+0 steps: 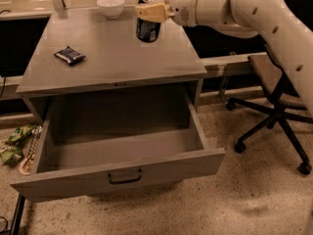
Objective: Pick pepsi can from top drawer and place on counter
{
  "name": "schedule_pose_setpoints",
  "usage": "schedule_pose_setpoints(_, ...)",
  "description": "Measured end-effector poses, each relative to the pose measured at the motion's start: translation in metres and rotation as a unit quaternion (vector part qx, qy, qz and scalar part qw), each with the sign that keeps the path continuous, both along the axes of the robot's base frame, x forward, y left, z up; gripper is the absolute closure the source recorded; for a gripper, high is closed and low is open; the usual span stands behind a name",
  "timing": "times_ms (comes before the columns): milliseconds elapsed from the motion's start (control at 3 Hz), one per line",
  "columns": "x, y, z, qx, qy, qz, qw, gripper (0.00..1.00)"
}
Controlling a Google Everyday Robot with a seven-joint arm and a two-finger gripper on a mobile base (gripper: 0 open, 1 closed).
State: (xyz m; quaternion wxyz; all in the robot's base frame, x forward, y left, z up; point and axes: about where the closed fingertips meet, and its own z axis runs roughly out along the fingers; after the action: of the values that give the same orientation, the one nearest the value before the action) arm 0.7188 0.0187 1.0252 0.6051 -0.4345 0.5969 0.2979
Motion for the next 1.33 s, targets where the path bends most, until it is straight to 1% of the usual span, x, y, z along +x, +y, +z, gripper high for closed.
schedule_pose_setpoints(333, 0.052, -0.001, -0.024, -0.004, 0.030, -0.004, 0.9995, 1.00)
schedule_pose_setpoints(667, 0.095, 0.016, -0.031, -0.021, 0.039, -0.012, 0.9989, 1.00)
schedule_pose_setpoints(1000, 0.125, 0.040, -0.050, -0.041, 0.053, -0.014, 0.9976, 1.00)
schedule_pose_setpoints(1333, 0.154, 0.053, -0.082, -0.049, 0.078, -0.032, 0.9952, 1.00)
